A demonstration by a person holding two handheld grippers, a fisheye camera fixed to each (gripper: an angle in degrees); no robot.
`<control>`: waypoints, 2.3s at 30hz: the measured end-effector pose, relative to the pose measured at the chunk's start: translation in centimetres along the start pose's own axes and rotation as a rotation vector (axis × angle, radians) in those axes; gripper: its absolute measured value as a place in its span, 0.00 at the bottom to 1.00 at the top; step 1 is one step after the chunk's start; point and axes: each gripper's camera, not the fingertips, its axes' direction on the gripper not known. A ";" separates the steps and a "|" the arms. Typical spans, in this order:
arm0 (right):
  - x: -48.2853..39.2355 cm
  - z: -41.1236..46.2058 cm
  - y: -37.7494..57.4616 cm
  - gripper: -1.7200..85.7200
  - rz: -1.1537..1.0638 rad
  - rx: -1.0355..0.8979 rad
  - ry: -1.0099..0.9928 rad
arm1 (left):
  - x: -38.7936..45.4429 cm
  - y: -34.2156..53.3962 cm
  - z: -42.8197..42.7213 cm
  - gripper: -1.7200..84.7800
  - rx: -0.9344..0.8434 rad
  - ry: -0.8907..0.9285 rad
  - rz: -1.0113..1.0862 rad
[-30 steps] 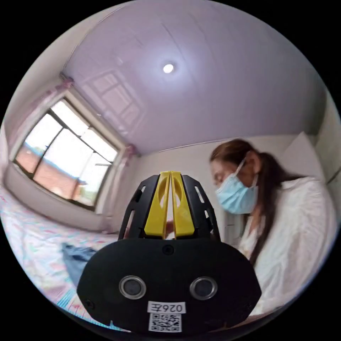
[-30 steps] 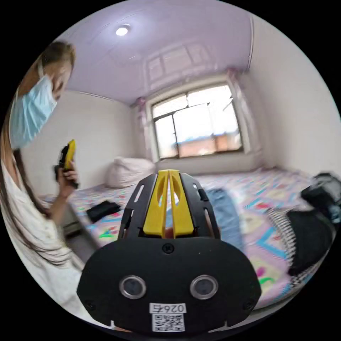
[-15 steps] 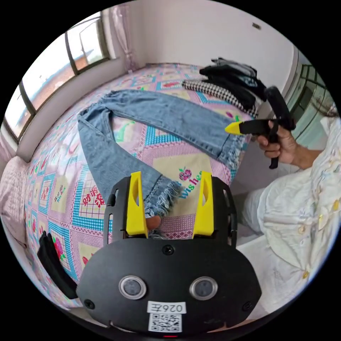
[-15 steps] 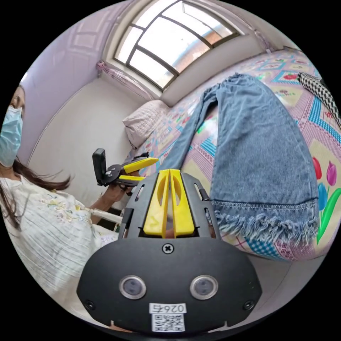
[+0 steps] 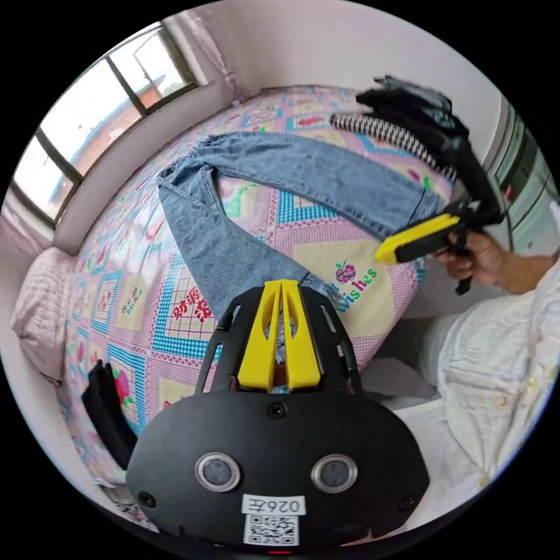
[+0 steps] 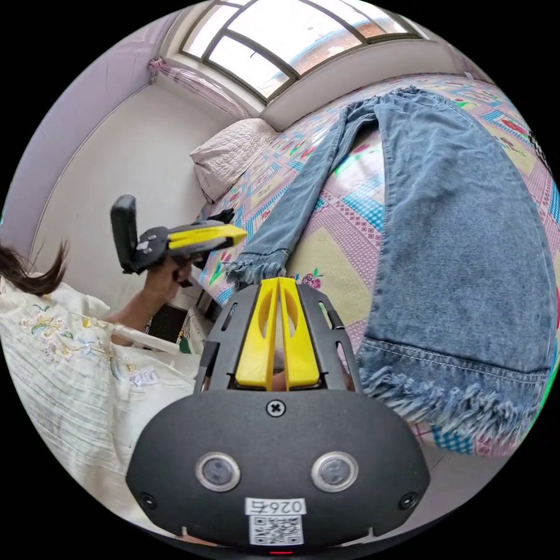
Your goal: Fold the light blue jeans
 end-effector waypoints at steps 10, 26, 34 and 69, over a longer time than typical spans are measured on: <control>-3.5 7.8 -1.1 0.05 0.115 0.017 0.185 | -14.5 7.1 -5.8 0.08 0.190 0.390 -0.206; -16.9 12.5 -4.0 0.03 -0.305 0.055 0.125 | -33.6 4.9 -1.6 0.08 0.185 1.176 -0.481; -14.3 14.1 -2.9 0.08 -0.096 0.025 0.144 | -43.5 11.1 -3.8 0.06 0.281 1.154 -0.694; -9.5 9.8 4.1 0.08 0.230 -0.040 0.152 | -42.0 15.6 -5.3 0.02 0.044 1.300 -0.872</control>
